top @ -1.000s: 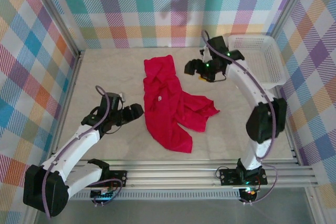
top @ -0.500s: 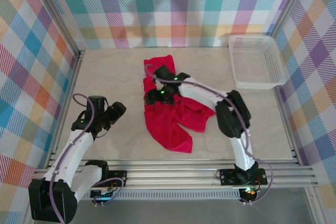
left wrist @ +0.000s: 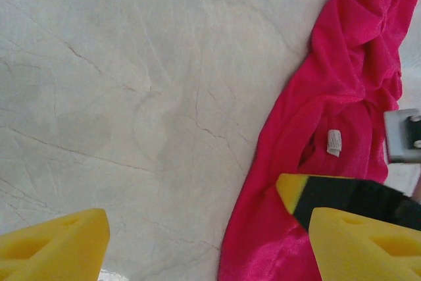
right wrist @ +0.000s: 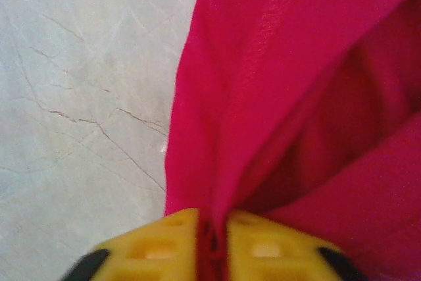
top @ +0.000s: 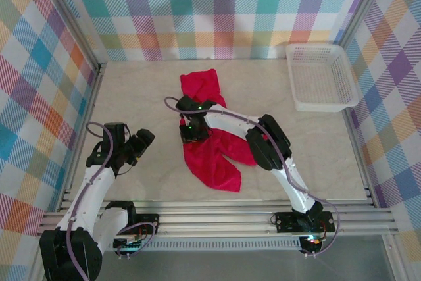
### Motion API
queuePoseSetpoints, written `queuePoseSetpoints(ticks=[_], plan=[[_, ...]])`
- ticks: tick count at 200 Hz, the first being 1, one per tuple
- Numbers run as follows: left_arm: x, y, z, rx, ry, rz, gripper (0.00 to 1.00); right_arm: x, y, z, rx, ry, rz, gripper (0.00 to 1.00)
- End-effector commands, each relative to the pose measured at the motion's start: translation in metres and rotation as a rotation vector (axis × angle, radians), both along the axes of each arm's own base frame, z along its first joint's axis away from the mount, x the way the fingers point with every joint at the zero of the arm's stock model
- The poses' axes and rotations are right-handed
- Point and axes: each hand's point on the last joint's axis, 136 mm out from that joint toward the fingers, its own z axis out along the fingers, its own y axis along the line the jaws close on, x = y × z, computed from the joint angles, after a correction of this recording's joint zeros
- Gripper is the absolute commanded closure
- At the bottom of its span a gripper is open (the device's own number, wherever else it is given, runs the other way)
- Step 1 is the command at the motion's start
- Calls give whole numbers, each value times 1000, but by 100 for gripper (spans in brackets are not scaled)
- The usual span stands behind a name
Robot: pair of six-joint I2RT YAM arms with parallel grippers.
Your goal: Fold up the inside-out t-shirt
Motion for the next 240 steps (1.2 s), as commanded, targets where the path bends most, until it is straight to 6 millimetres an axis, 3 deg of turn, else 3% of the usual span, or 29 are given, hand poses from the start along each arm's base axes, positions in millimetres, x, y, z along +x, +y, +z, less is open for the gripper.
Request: queuePoseSetpoints(ticks=[1,26,43,66,80,102,121,135,150,172,198,209,225,240], plan=[[0,-3,1,-21,-4,-16,20,10,11,76,99,-87,36,100],[7,0,13,-5,-29,-21,20,27,15,191,242,-249,51,100],[13,3,21,-9,-41,-15,20,34,16,282,397,-392,52,100],[21,10,31,-21,-60,5,20,36,3,387,656,-529,12,100],[26,16,36,-26,-69,24,19,36,-7,434,807,-555,-20,100],[32,23,45,-49,-89,44,19,25,-24,490,981,-616,4,100],[36,24,50,-42,-98,31,18,17,-55,517,986,-678,-7,100],[37,24,50,-32,-104,15,18,22,-79,506,907,-687,-56,100],[37,24,45,-25,-94,13,18,30,-97,473,808,-669,-109,100],[36,26,34,-18,-70,16,18,47,-118,376,697,-556,-208,100],[30,27,18,-10,-17,14,19,64,-170,240,550,-396,-406,100],[27,26,11,-13,-1,14,20,66,-191,195,467,-364,-459,100],[26,20,2,-32,5,7,23,66,-209,150,373,-321,-479,100],[28,7,-3,-36,3,-33,26,65,-215,126,321,-267,-473,100]])
